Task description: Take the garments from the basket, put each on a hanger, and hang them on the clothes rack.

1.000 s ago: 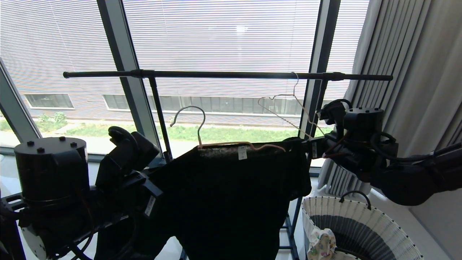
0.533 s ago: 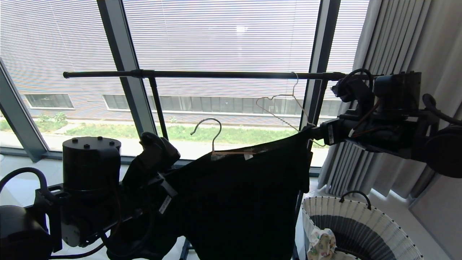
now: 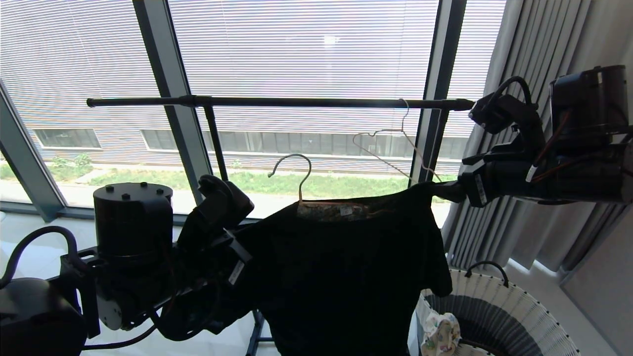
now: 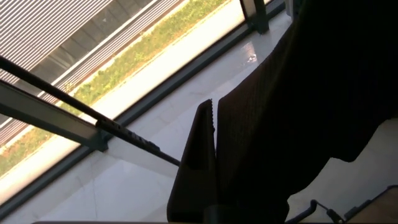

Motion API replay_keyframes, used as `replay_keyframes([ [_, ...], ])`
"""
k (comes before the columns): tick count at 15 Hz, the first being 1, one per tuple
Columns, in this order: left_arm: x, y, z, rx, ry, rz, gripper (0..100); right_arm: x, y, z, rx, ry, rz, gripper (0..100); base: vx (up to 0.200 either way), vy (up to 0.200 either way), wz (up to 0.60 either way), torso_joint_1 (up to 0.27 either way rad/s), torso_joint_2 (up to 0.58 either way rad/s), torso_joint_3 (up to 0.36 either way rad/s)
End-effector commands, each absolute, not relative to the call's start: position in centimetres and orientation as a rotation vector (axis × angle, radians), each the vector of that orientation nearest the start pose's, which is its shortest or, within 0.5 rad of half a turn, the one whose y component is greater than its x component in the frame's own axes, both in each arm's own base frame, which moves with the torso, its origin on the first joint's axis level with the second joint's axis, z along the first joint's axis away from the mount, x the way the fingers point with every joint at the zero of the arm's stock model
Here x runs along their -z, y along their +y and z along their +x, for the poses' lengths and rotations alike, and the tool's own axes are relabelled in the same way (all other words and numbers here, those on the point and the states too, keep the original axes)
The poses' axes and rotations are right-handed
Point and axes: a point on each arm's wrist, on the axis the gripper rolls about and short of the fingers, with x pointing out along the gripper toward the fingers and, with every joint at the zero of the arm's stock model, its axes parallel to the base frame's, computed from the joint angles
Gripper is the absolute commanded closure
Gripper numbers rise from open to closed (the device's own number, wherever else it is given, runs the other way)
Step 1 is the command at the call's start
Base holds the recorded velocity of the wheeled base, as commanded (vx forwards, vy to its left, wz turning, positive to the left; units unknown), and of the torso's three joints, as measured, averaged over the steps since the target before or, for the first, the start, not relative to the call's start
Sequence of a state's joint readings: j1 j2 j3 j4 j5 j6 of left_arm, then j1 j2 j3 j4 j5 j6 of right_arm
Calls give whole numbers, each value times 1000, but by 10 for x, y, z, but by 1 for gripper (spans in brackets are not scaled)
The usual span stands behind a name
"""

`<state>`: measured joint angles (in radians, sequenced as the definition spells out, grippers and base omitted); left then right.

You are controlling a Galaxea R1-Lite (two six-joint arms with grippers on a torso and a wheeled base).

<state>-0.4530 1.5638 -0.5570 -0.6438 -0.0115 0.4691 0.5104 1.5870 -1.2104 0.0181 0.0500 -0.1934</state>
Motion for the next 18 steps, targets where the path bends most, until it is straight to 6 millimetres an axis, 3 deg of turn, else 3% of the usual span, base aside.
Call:
replay_keyframes([
  [1, -156, -111, 224, 555, 240, 535, 100, -274, 143, 251, -615, 302, -302, 0, 0, 0, 0, 0, 0, 0],
  [8, -155, -114, 223, 582, 239, 528, 100, -273, 146, 240, -770, 330, -353, 0, 0, 0, 0, 0, 0, 0],
  [13, -153, -129, 215, 692, 222, 533, 100, -261, 187, 207, -1188, 291, -531, 0, 0, 0, 0, 0, 0, 0],
  [18, -153, -135, 210, 721, 213, 543, 100, -229, 209, 213, -1293, 370, -653, 0, 0, 0, 0, 0, 0, 0],
])
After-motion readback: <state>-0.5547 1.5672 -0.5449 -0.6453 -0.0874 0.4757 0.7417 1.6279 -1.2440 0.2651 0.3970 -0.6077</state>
